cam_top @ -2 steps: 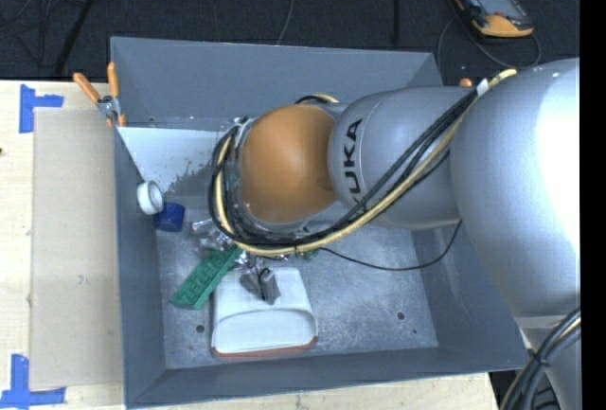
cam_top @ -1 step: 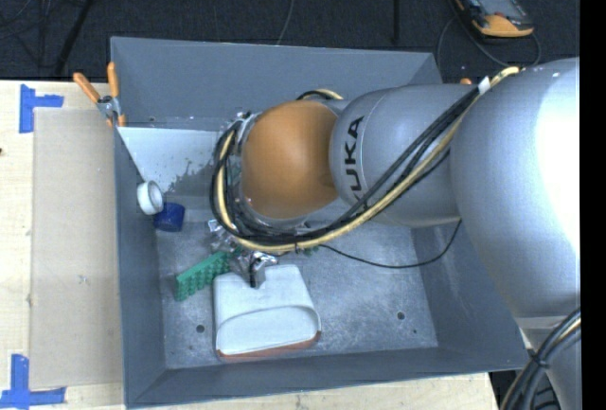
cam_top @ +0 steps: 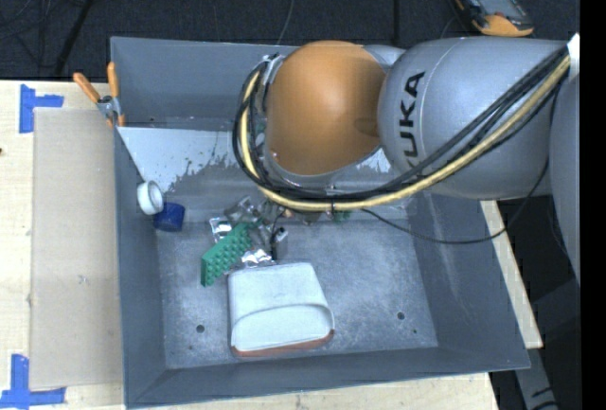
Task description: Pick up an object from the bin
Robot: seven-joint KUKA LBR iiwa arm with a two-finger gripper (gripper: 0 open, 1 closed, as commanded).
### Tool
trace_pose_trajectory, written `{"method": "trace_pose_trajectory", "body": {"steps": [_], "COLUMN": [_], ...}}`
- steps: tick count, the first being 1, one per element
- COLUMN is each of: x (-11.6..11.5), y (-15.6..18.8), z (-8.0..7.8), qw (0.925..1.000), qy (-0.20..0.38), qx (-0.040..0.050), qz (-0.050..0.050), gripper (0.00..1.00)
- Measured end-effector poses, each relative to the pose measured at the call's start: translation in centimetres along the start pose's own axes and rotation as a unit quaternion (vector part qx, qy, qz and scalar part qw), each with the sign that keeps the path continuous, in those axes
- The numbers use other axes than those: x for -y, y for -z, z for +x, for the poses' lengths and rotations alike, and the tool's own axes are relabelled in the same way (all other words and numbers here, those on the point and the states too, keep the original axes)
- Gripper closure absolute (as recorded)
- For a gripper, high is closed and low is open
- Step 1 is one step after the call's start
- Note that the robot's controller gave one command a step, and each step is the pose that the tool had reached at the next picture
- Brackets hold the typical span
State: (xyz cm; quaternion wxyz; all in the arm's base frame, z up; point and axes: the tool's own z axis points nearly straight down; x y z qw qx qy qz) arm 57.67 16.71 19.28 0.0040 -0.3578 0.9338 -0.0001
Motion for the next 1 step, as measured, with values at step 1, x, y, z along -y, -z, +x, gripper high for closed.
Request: {"method": "trace_pose_trajectory", "body": {"steps": [1], "x": [0.39], "y": [5.63], "z": [0.74], "qw": [0.9944], "qy": [0.106], "qx": [-0.0012], "qz": [-0.001], "gripper": [1.0]}}
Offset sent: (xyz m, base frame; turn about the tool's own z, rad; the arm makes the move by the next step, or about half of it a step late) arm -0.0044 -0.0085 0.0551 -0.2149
